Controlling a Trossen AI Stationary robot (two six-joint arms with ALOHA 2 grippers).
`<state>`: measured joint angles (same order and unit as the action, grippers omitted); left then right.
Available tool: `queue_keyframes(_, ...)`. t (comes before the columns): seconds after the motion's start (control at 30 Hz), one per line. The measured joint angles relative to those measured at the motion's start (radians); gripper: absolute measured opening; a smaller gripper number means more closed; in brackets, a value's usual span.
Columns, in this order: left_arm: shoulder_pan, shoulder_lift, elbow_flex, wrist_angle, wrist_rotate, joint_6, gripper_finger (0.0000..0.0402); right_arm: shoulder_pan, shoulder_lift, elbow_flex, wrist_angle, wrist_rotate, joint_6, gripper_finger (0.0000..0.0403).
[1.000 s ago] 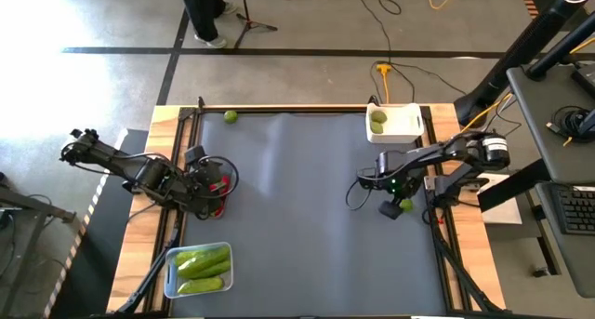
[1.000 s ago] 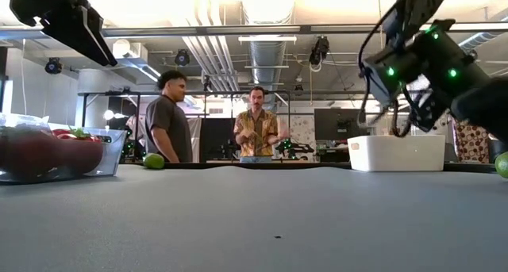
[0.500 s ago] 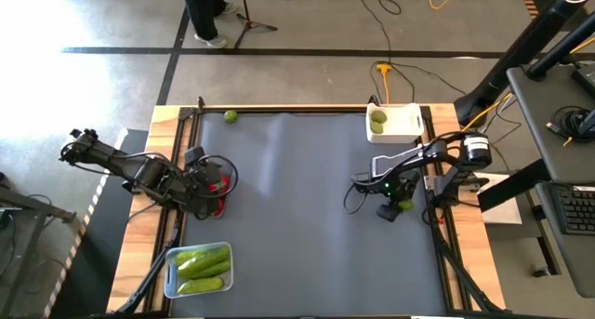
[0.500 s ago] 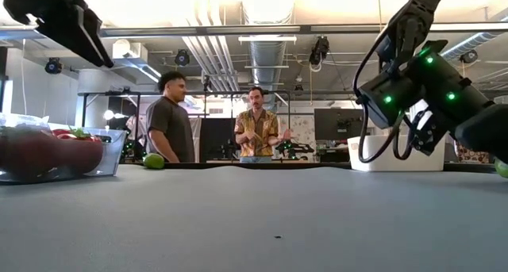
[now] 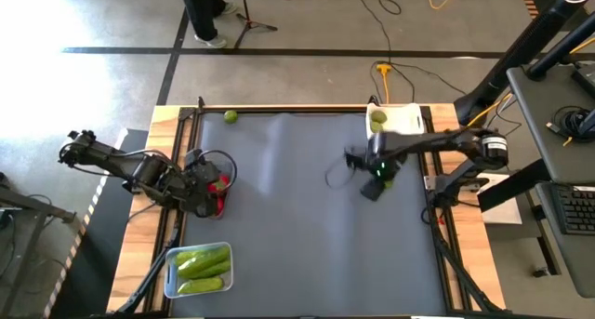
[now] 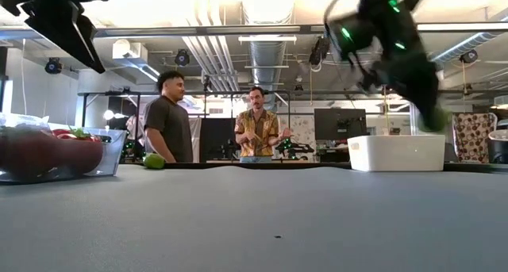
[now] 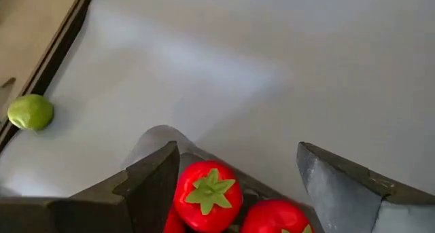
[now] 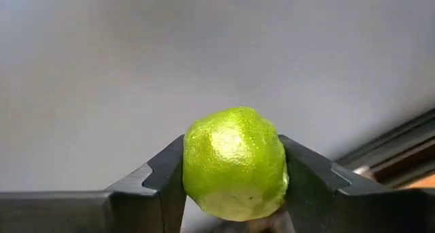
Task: Sort produce into baskets
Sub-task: Put the right lime into the white bin
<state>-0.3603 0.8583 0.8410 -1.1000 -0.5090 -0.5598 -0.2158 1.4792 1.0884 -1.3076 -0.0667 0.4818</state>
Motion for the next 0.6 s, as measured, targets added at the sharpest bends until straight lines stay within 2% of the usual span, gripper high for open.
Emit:
queue_keyframes(0.1, 0.071, -0.016, 0.001, -0.001, 0.037, 0.025, 0.0278, -0.11, -0.027, 0.12, 0.005, 0.14, -0.012, 0.018)
queue_keyframes(0.23, 0.237, -0.013, 0.028, 0.0, 0.101, 0.146, 0.0278, -0.312, -0.039, 0.225, 0.063, 0.273, -0.035, 0.0178)
queue_keyframes(0.43, 0.53, 0.011, 0.062, 0.001, 0.145, 0.369, 0.0278, -0.587, -0.021, 0.233, 0.23, 0.28, -0.023, 0.0177)
queue_keyframes(0.6, 0.737, 0.03, 0.076, 0.019, 0.154, 0.453, 0.0278, -0.706, 0.048, 0.207, 0.252, 0.275, -0.022, 0.0179)
